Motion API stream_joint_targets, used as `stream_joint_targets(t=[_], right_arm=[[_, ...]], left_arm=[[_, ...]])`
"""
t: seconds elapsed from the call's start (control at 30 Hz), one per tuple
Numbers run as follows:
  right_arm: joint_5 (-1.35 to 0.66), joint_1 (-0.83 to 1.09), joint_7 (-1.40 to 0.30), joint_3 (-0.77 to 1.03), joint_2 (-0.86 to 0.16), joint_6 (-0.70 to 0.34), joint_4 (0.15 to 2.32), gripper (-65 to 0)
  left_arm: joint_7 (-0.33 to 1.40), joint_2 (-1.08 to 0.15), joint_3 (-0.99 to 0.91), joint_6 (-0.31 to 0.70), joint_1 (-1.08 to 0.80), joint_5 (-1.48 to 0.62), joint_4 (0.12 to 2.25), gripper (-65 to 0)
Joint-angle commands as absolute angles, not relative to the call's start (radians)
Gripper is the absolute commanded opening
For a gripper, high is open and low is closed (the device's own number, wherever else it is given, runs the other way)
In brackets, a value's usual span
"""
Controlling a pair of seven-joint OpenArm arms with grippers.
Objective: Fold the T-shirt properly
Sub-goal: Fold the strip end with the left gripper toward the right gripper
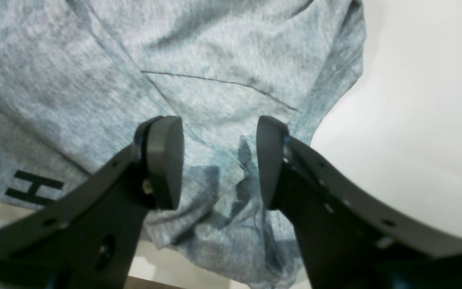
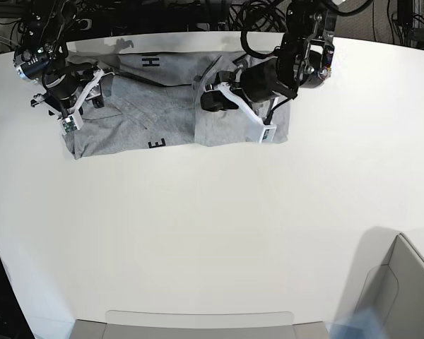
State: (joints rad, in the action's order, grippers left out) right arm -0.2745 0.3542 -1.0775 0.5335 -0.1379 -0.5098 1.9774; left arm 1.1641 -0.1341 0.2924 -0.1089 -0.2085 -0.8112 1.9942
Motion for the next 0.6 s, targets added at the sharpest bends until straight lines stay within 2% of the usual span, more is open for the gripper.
stream_joint_targets(t=[0.0, 0.07, 0.1, 0.23, 0.5, 0.57], right_arm=[[-0.286, 0.349, -1.064, 0.541, -0.148, -0.513, 1.992, -35.6], [-0.286, 0.349, -1.064, 0.541, -0.148, -0.513, 1.992, -35.6], [-0.286, 0.349, -1.064, 0.541, -0.148, -0.513, 1.992, -35.6], [-0.286, 0.349, -1.064, 0.542, -0.143, -0.513, 1.994, -35.6], [-0.288, 0.303, -1.063, 0.545, -0.145, -0.513, 2.000, -35.6], [-0.288, 0.292, -1.063, 0.561, -0.142, -0.513, 2.012, -35.6]], left_arm=[[1.156, -0.150, 0.283, -0.110, -0.208, -0.825, 2.014, -57.0], [1.156, -0.170, 0.251, -0.110, -0.214, -0.826, 2.014, -64.0], [1.156, -0.174, 0.239, -0.110, -0.225, -0.823, 2.011, -65.0], [1.165, -0.206, 0.236, -0.110, -0.240, -0.823, 1.988, -65.0], [1.162, -0.252, 0.476, -0.110, -0.229, -0.823, 1.913, -65.0], [1.164, -0.254, 0.476, -0.110, -0.229, -0.823, 1.917, -65.0]])
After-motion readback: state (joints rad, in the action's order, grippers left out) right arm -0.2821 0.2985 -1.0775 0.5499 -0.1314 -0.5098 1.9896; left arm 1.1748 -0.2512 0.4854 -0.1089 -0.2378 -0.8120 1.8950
